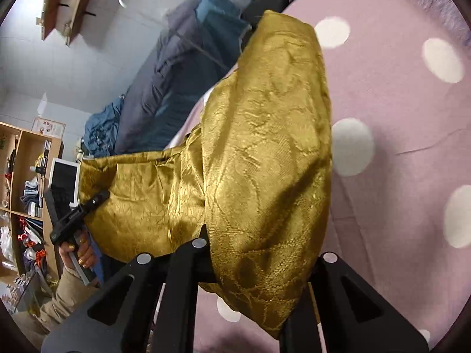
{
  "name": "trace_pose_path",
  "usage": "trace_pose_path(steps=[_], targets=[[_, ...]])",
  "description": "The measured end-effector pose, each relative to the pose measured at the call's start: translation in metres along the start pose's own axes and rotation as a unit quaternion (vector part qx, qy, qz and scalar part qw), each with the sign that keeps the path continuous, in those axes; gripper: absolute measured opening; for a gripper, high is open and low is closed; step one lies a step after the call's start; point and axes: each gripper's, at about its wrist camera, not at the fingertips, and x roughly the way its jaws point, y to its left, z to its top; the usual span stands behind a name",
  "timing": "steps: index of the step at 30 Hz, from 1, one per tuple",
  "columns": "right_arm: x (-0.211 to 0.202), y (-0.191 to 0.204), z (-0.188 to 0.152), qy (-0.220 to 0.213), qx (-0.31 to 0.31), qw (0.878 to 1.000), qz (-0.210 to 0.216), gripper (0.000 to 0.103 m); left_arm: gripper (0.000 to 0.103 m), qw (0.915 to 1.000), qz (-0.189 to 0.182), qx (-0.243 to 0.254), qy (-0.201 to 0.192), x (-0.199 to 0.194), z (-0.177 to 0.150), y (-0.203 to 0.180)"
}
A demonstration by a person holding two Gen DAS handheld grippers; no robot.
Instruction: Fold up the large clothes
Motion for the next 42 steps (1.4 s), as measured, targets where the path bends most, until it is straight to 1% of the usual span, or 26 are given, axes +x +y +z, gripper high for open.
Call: trace_pose_path(steps=[2,4,8,9,12,14,15,17,18,20,21,23,24,25,26,27,28,30,31,33,34,35,36,38,40,42], targets=[[-0.036,-0.005,-0.006,-0.033,0.001,0.999,-0.005,0.010,0.016,0.9991,-0.030,0.029,-0.005,0.008,0.018,-0.039],[-0.079,-0.020,-0.010,-0.073,0.021,0.997,-0.011,0.010,0.016,0.9975,-0.045,0.054,-0.007,0.020,0.031,-0.072],[-0.153,-0.049,-0.028,-0.142,0.064,0.987,-0.030,0.010,0.016,0.9907,-0.091,0.101,0.002,0.061,0.058,-0.148],[-0.168,-0.057,-0.035,-0.155,0.078,0.984,-0.036,0.010,0.016,0.9876,-0.102,0.119,0.010,0.079,0.064,-0.175],[-0.205,-0.085,-0.063,-0.189,0.127,0.972,-0.052,0.010,0.016,0.9809,-0.117,0.150,0.042,0.120,0.068,-0.221],[-0.219,-0.104,-0.084,-0.201,0.158,0.965,-0.068,0.010,0.016,0.9774,-0.115,0.168,0.057,0.142,0.067,-0.239],[-0.226,-0.118,-0.091,-0.205,0.174,0.960,-0.072,0.010,0.016,0.9753,-0.107,0.180,0.070,0.164,0.068,-0.255],[-0.229,-0.140,-0.110,-0.210,0.215,0.951,-0.076,0.010,0.016,0.9718,-0.095,0.196,0.090,0.190,0.065,-0.272],[-0.227,-0.151,-0.117,-0.207,0.233,0.947,-0.082,0.010,0.016,0.9694,-0.079,0.210,0.101,0.206,0.064,-0.281],[-0.220,-0.170,-0.126,-0.200,0.258,0.940,-0.096,0.012,0.016,0.9659,-0.038,0.231,0.112,0.233,0.063,-0.288],[-0.216,-0.177,-0.129,-0.200,0.267,0.937,-0.100,0.012,0.016,0.9639,-0.007,0.239,0.117,0.250,0.064,-0.287],[-0.211,-0.193,-0.128,-0.197,0.278,0.933,-0.117,0.016,0.018,0.9635,0.031,0.232,0.130,0.269,0.067,-0.267],[-0.208,-0.200,-0.127,-0.196,0.285,0.930,-0.127,0.017,0.023,0.9639,0.044,0.224,0.137,0.276,0.069,-0.258],[-0.205,-0.207,-0.126,-0.196,0.291,0.927,-0.129,0.021,0.026,0.9646,0.058,0.211,0.147,0.286,0.071,-0.247],[-0.201,-0.209,-0.124,-0.196,0.298,0.926,-0.128,0.025,0.033,0.9650,0.072,0.199,0.155,0.293,0.071,-0.238],[-0.198,-0.213,-0.124,-0.196,0.307,0.922,-0.129,0.033,0.040,0.9654,0.082,0.188,0.160,0.298,0.072,-0.230],[-0.198,-0.222,-0.121,-0.195,0.314,0.920,-0.130,0.034,0.043,0.9661,0.088,0.182,0.161,0.301,0.075,-0.227],[-0.190,-0.223,-0.117,-0.188,0.312,0.919,-0.150,0.040,0.052,0.9684,0.095,0.177,0.147,0.298,0.080,-0.220],[-0.186,-0.219,-0.114,-0.186,0.308,0.918,-0.165,0.044,0.055,0.9698,0.101,0.179,0.132,0.292,0.085,-0.218],[-0.184,-0.224,-0.107,-0.181,0.299,0.918,-0.187,0.044,0.064,0.9704,0.124,0.186,0.091,0.272,0.095,-0.222],[-0.180,-0.223,-0.100,-0.180,0.297,0.917,-0.195,0.045,0.066,0.9701,0.136,0.188,0.072,0.258,0.099,-0.225],[-0.180,-0.229,-0.101,-0.178,0.299,0.916,-0.201,0.047,0.072,0.9706,0.141,0.186,0.057,0.248,0.105,-0.225],[-0.178,-0.232,-0.103,-0.176,0.303,0.914,-0.206,0.047,0.075,0.9733,0.136,0.179,0.045,0.237,0.112,-0.223],[-0.175,-0.238,-0.104,-0.174,0.306,0.911,-0.216,0.051,0.076,0.9785,0.114,0.168,0.034,0.218,0.119,-0.222],[-0.172,-0.241,-0.104,-0.173,0.308,0.906,-0.233,0.058,0.076,0.9788,0.104,0.174,0.027,0.205,0.114,-0.226],[-0.170,-0.245,-0.106,-0.173,0.315,0.903,-0.235,0.059,0.078,0.9764,0.099,0.190,0.024,0.195,0.101,-0.230]])
